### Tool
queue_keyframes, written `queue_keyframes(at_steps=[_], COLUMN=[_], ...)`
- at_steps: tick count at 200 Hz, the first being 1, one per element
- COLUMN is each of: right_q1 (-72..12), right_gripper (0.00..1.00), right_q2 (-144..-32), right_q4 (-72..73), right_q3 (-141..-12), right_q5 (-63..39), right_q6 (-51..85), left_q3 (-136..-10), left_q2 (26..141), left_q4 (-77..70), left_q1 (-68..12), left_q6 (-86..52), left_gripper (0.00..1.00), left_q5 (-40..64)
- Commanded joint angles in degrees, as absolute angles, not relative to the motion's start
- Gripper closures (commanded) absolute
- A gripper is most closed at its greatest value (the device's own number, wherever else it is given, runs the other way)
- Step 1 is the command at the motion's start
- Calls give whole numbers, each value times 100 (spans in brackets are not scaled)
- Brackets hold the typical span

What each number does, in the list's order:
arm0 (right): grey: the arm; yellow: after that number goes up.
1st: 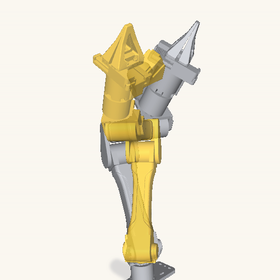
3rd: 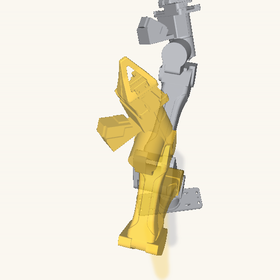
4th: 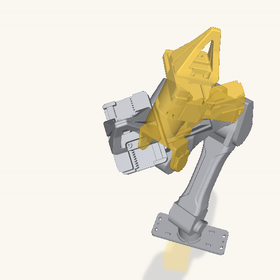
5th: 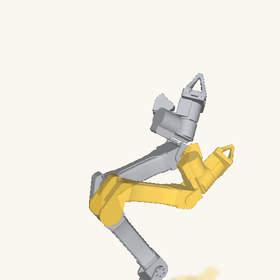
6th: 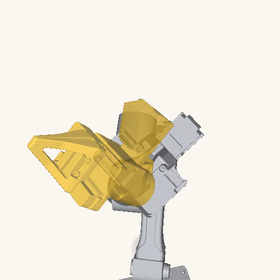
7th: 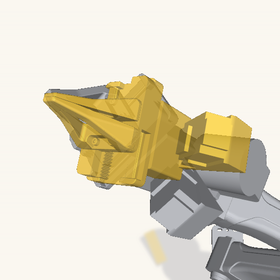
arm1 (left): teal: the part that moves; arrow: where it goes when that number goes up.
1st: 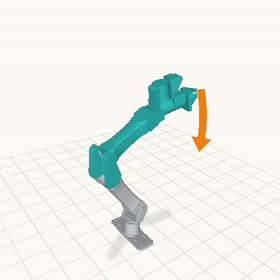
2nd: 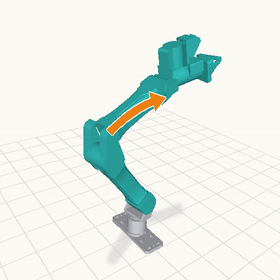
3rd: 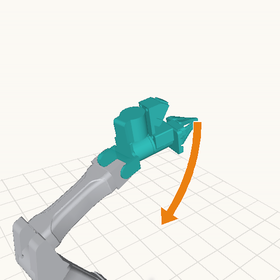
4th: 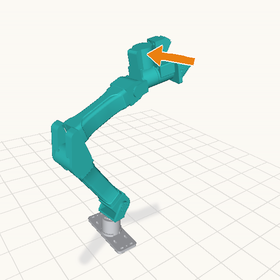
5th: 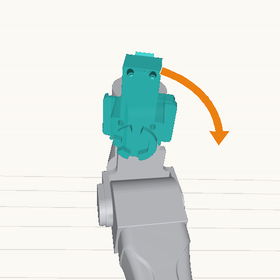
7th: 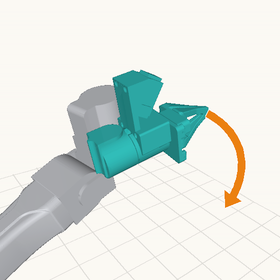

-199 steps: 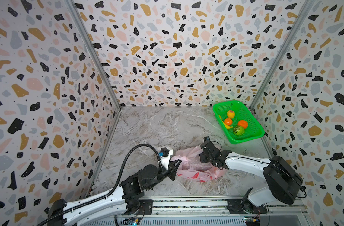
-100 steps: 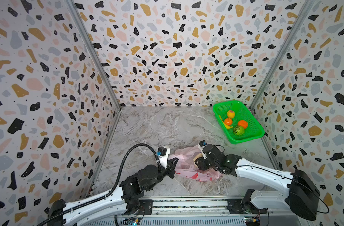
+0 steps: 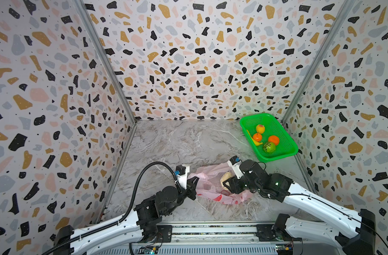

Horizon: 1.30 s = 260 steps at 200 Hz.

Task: Untie the knot of the plastic bag and take out the fruit
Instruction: Pick up the fruit from the plastic bag, then place the fruit in the basket.

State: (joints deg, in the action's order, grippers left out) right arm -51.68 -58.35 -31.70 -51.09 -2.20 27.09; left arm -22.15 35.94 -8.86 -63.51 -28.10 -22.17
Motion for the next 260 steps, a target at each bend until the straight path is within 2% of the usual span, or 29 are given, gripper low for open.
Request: queue_keyframes(at_steps=[1, 66, 143, 215, 260], right_q1=[-4797, -3380, -1025, 121, 650], right_gripper=[49, 50, 50, 50, 50], right_q2=[-5687, -6060, -6823, -8119, -9277], right_q4=[-3516, -3259, -1813, -587, -184], right_q3=[-5544, -6322, -6119, -6150, -6762], right_q5=[-329, -533, -1061, -883, -807], right_q6=[2463, 1761, 1438, 1327, 1372], left_q3=[-2231, -2226, -2276, -2263, -2268], left_q2=[3529, 3516, 3552, 3520, 3467], left_q4=[-938, -862, -796, -792, -732], left_q1=[-6381, -6387, -6381, -6381, -6381], left_q6=[-2825, -2854, -2816, -2804, -2795], left_gripper=[100, 100, 100, 100, 100], left_q5=[-2345, -2386, -2430, -2433, -2463])
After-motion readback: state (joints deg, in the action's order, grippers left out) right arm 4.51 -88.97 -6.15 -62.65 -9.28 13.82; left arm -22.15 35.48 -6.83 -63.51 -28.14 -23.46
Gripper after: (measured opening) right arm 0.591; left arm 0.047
